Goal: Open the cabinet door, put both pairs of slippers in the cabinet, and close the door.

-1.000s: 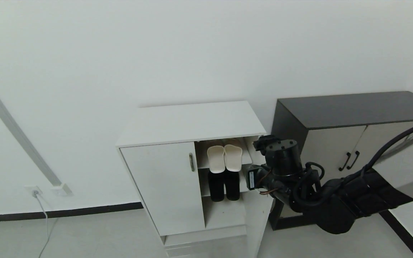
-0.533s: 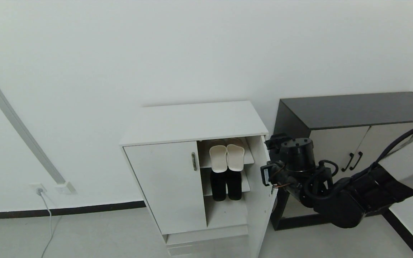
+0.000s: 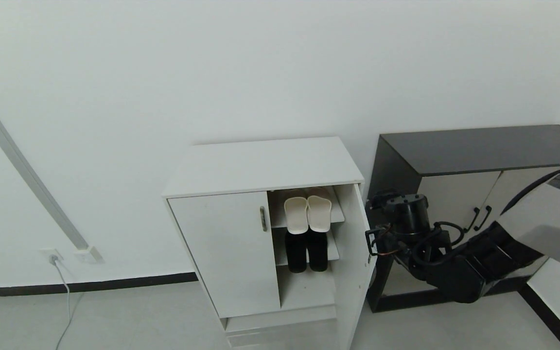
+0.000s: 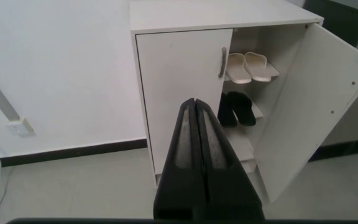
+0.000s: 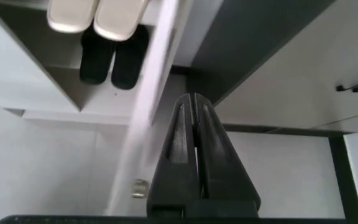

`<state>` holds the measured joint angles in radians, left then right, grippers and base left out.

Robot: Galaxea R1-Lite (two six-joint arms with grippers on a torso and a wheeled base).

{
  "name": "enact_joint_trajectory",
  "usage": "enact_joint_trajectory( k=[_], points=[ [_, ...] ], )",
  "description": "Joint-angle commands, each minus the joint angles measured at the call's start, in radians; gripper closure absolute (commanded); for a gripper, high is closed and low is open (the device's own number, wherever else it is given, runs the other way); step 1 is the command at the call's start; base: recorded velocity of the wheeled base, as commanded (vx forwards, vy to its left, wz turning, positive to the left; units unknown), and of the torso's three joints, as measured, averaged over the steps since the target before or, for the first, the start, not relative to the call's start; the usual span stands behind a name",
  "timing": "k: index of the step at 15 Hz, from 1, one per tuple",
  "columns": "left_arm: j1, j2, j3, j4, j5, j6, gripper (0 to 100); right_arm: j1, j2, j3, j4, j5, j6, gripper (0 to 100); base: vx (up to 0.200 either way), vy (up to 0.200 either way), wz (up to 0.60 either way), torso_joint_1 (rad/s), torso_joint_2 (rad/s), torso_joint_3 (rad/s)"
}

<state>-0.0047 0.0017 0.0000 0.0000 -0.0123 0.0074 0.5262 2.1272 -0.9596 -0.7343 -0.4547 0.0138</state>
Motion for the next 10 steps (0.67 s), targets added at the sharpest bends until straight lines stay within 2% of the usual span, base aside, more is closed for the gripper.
enact_joint_trajectory(
  k=[1,10],
  points=[
    [0.000,0.000,0.000,0.000,0.000,0.000,100,-0.002,0.071,-0.025,-0.010,0.033,0.006,100,0.000,0.000,0.00,0.000,0.00,0.000],
    [0.000,0.000,0.000,0.000,-0.001,0.000,100,0.081,0.195,-0.289,-0.019,0.192,0.190,100,0.000,0.000,0.00,0.000,0.00,0.000]
  ],
)
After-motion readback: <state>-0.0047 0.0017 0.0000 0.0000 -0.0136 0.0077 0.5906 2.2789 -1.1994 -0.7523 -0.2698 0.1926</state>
